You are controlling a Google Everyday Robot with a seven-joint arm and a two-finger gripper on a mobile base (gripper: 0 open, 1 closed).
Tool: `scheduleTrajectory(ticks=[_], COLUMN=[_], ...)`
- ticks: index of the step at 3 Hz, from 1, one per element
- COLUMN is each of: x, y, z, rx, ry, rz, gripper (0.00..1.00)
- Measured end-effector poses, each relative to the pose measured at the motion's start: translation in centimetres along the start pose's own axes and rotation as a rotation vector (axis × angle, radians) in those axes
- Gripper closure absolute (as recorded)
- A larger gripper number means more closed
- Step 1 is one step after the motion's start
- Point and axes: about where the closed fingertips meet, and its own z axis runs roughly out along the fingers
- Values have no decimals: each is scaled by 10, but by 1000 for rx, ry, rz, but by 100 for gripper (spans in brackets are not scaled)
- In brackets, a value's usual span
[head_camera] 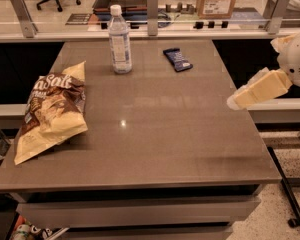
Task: Pick rxbar blueberry
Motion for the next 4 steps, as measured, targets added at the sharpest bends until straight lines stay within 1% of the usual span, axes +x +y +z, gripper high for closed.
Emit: scheduleTrajectory(ticks=[1,2,3,4], x=[-8,-18,-23,-24], y=[-1,-7,-22,-37], z=[29,60,86,112], rx=[37,88,150,191], ry=[-101,-189,-266,-312], rz=[69,142,214,289], gripper=[0,0,0,0])
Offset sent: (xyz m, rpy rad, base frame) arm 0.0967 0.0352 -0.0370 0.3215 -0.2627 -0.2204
